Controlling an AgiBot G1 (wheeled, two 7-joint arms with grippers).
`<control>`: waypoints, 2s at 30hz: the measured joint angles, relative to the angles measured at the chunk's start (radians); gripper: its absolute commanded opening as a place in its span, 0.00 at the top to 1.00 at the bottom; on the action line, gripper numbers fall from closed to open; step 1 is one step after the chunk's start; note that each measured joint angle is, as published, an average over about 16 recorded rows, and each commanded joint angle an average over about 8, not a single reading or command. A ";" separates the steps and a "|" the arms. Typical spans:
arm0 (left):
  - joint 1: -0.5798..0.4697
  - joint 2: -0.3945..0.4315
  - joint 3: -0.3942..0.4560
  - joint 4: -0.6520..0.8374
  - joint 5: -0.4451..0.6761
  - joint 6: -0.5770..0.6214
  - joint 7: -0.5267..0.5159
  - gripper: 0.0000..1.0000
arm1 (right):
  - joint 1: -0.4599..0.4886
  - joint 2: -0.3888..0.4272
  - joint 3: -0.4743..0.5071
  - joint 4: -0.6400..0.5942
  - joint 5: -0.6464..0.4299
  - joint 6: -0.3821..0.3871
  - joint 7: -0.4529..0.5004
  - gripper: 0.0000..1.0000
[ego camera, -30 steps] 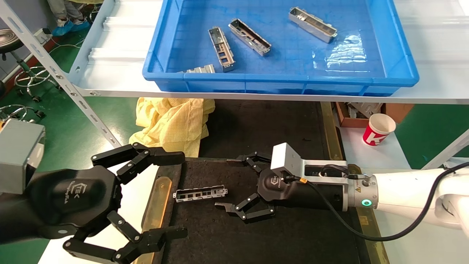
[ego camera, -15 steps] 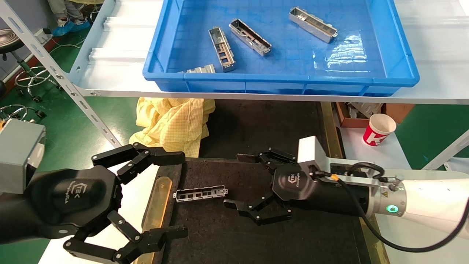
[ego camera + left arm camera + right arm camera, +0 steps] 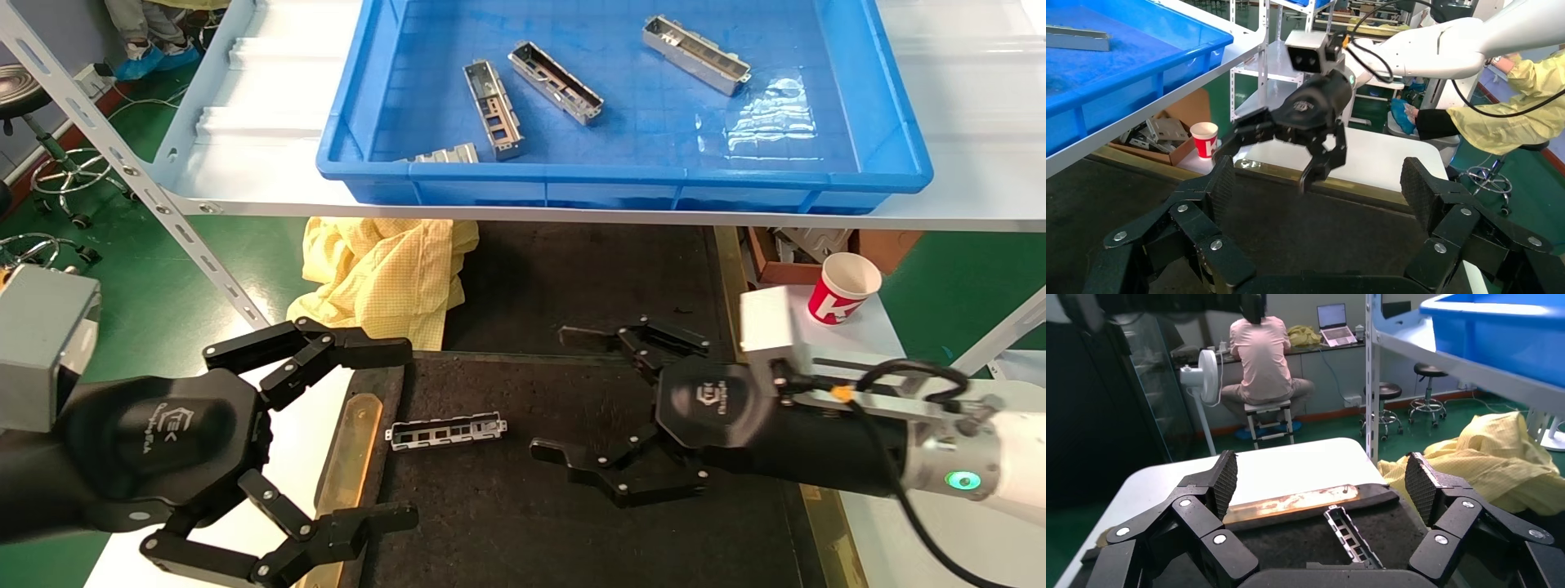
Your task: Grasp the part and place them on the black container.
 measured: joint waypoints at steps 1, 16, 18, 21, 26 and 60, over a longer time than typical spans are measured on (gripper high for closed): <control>0.000 0.000 0.000 0.000 0.000 0.000 0.000 0.00 | -0.007 0.010 0.011 0.019 0.000 0.001 0.012 0.00; 0.000 0.000 0.000 0.000 0.000 0.000 0.000 0.00 | -0.119 0.161 0.181 0.310 -0.003 0.015 0.186 0.00; 0.000 0.000 0.000 0.000 0.000 0.000 0.000 0.00 | -0.134 0.182 0.204 0.349 -0.003 0.016 0.210 0.00; 0.000 0.000 0.000 0.000 0.000 0.000 0.000 0.00 | -0.157 0.212 0.238 0.407 -0.004 0.019 0.245 0.00; 0.000 0.000 0.000 0.000 0.000 0.000 0.000 0.00 | -0.192 0.260 0.291 0.499 -0.005 0.024 0.300 0.00; 0.000 0.000 0.000 0.000 0.000 0.000 0.000 0.00 | -0.239 0.323 0.362 0.619 -0.006 0.029 0.371 0.00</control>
